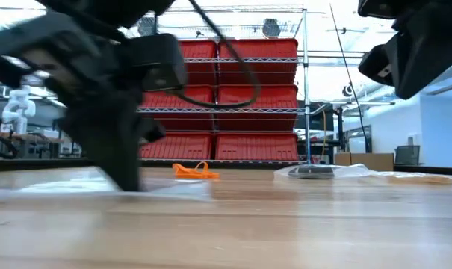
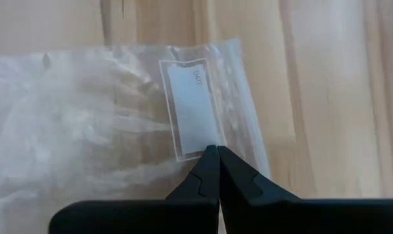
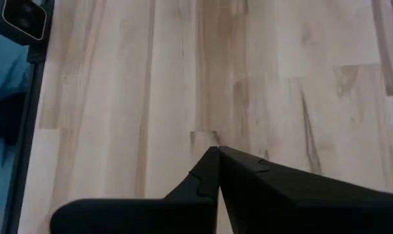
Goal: Sort rubber bands
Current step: Open the transparent zip bag
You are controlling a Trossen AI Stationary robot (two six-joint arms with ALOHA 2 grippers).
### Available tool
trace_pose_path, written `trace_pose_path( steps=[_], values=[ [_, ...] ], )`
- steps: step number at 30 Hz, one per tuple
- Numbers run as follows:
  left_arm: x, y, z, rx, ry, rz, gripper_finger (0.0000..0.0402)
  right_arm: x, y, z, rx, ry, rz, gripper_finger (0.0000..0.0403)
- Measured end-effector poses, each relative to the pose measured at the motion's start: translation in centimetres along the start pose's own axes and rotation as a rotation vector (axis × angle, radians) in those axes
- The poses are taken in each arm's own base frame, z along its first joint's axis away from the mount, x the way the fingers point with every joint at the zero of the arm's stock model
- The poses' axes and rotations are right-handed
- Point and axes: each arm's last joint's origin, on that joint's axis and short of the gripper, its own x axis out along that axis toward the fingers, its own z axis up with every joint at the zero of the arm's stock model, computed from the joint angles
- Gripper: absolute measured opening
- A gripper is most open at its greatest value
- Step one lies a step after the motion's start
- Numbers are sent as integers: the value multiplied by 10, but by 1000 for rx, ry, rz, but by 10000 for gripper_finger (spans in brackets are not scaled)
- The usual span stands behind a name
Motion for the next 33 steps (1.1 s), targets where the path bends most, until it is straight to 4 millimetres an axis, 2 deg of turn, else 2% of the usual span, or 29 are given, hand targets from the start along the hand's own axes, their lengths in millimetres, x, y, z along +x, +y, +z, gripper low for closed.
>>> trace_pose_path(
  steps=[5,11,14,17,20,24,29,33],
  values=[
    [16,13,22,41,-134,-15,0,-1,8,-4,10,0,6,0],
    [27,28,71,183,-236,62,0,-2,14,-4,9,-53,6,0],
    [19,28,86,230,-292,87,0,-3,19,3,7,-127,52,0],
    [3,22,91,254,-332,113,0,-3,22,11,13,-203,78,0],
    [-19,14,90,263,-366,144,0,6,23,14,27,-239,36,5],
    [-46,2,76,241,-442,211,0,35,25,11,20,-183,-11,32],
    [-56,0,32,109,-495,299,0,74,29,16,-15,-135,-127,83],
    [-62,1,2,16,-622,298,0,97,31,28,-63,-121,-195,117]
  ],
)
